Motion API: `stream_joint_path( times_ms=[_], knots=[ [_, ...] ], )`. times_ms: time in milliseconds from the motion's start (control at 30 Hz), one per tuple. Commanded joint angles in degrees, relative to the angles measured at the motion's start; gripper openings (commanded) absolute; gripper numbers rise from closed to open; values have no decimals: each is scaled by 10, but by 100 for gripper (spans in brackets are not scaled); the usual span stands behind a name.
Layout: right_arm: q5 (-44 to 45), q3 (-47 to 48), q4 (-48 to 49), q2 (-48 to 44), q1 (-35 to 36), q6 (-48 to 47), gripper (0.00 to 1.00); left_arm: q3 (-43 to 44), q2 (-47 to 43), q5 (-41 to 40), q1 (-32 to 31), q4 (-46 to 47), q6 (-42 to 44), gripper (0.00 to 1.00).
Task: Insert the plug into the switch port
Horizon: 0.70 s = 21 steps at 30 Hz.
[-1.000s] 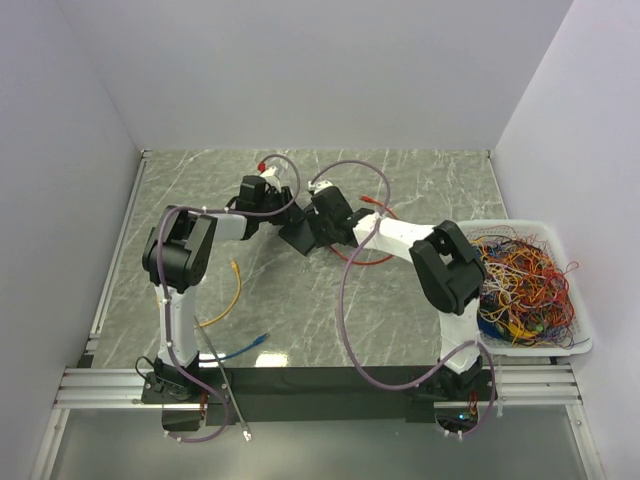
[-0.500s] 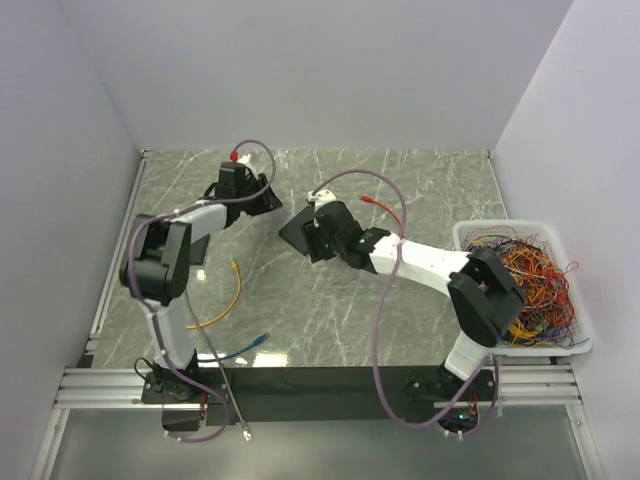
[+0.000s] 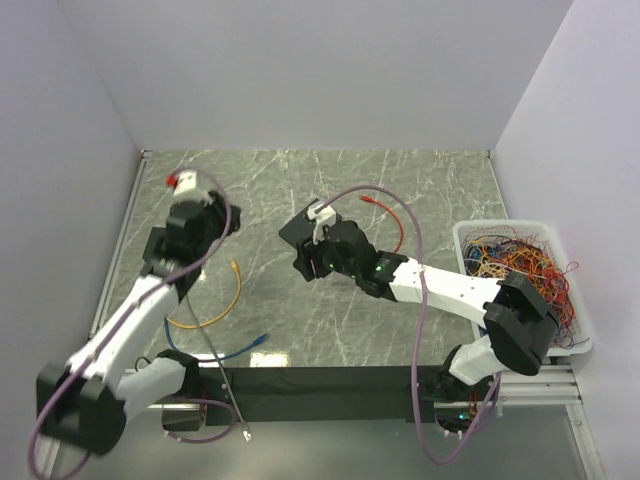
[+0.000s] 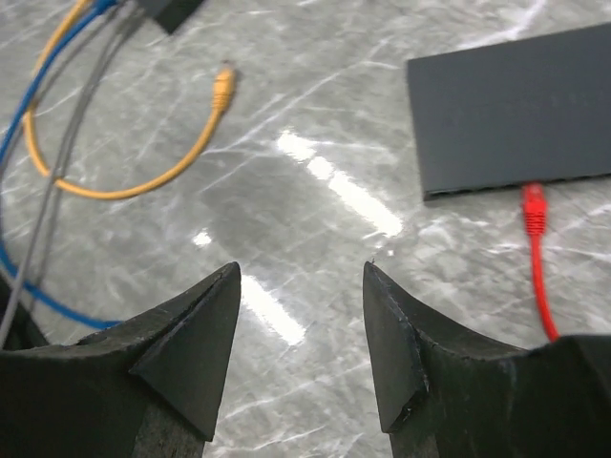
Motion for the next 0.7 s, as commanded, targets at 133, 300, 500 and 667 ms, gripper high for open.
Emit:
stream_joint_path(
  times_ms=[133, 300, 500, 667],
  knots=[
    [-39, -24, 75, -35, 20, -12, 61, -179, -192, -251, -15, -24, -63, 43],
    [-82, -48, 117, -56, 33, -27, 61, -252, -309, -319, -16, -50, -87, 42],
    [-116, -72, 149, -75, 52, -45, 62, -284, -380, -342, -17, -34, -86, 41],
    [-124, -73, 151, -68, 58, -47, 62, -287, -357, -353, -17, -32, -90, 40]
  ],
)
